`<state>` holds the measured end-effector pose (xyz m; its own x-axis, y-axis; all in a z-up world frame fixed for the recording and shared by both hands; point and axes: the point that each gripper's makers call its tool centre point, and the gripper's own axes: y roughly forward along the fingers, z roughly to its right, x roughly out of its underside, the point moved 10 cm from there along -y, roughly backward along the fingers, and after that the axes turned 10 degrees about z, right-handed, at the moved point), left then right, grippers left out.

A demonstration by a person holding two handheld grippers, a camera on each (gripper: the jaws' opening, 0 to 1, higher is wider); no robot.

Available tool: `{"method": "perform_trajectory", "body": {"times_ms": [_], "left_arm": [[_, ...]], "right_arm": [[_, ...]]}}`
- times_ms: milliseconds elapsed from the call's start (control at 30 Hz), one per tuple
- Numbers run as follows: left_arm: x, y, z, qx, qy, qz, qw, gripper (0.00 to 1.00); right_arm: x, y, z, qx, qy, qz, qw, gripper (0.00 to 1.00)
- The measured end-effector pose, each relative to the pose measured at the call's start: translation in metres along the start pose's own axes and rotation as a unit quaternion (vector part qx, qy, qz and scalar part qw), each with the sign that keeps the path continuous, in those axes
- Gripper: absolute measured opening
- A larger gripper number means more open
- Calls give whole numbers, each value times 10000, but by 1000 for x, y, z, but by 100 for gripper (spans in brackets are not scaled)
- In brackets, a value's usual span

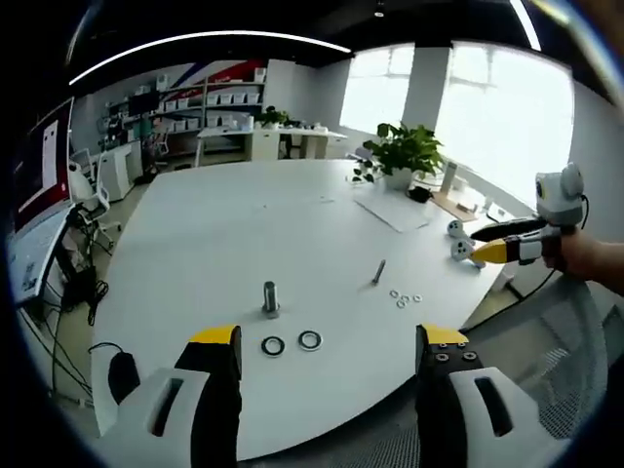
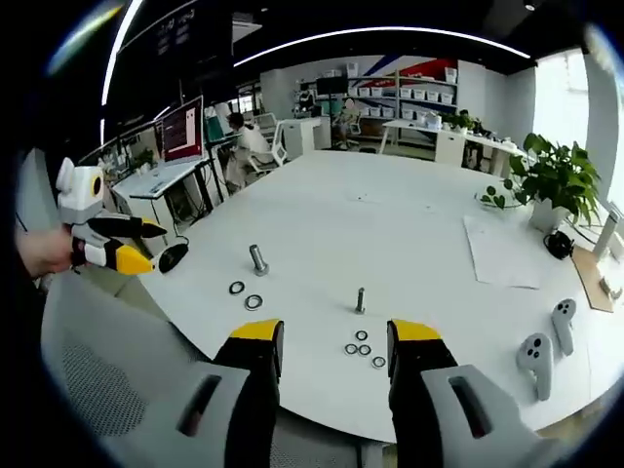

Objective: Place the washer onto the threaded stud by aligning its center hole with the stud, sliding it down to the base, and recovering from edge contact or off-axis alignment until the washer reaches the visible bottom stop.

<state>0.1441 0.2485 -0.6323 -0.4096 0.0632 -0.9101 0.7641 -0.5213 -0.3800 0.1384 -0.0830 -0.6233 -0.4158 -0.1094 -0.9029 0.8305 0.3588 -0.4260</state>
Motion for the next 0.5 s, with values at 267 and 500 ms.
{"method": "perform_trajectory", "body": {"times_ms": [267, 500], "left_arm": [[0, -1, -3, -75, -52, 35, 10000, 72], [0, 0, -3, -86, -33, 29, 10000, 71]], "right_arm": [[7, -2, -1, -44, -166, -155, 9997, 46], [6, 3, -4, -86, -249, -77, 9996, 44]]}}
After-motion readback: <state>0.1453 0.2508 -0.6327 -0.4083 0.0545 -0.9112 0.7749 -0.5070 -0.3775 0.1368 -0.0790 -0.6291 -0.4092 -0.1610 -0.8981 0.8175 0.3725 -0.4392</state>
